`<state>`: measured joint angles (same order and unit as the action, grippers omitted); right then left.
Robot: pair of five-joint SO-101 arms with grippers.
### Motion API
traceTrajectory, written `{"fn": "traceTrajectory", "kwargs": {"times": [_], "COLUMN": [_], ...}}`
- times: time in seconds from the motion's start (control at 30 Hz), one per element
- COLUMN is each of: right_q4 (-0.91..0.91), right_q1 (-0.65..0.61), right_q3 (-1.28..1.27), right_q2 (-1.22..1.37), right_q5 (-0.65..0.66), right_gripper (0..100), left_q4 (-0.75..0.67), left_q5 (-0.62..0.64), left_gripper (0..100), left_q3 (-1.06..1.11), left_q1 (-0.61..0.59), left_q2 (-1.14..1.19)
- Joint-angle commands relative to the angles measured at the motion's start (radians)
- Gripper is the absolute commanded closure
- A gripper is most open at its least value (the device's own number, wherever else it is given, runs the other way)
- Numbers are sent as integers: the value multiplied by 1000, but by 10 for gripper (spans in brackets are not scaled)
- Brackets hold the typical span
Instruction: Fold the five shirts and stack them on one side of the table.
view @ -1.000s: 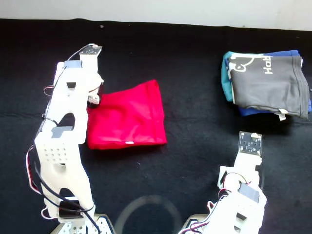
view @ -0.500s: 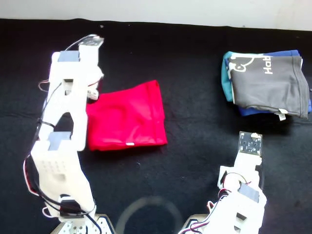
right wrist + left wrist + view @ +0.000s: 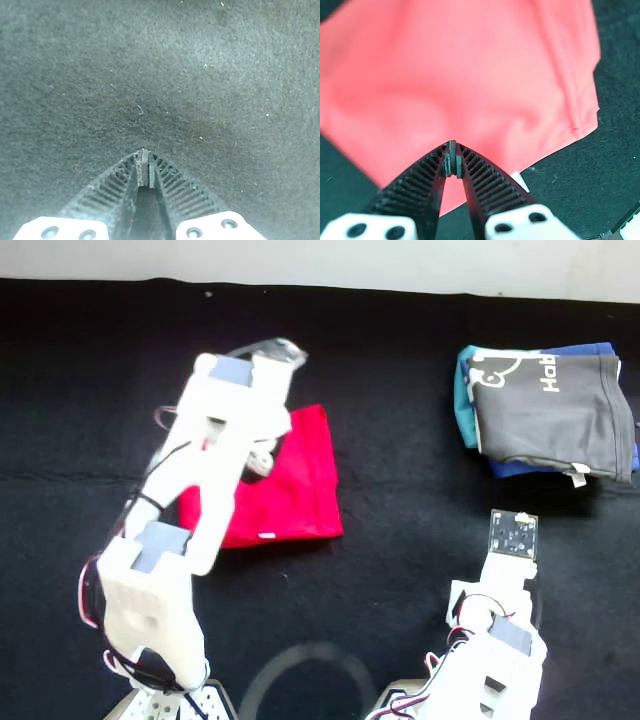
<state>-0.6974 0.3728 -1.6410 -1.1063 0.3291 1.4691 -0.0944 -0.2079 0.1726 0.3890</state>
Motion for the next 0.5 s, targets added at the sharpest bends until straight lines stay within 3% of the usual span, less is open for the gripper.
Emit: {"fn": "traceTrajectory", "kwargs": {"times": [0.0,0.47], "right_q4": [21,21], "right_q1": [10,10], "right_q3": [-18,-18], "right_q2": [-2,-2], "right_q5": [3,3], "right_gripper": [992,992], "left_q4": [-72,-276], "left_q5": [8,8], "left_gripper": [992,992], "left_q3": [58,177], "left_q1": [33,120], "left_q2": [-64,-73]}}
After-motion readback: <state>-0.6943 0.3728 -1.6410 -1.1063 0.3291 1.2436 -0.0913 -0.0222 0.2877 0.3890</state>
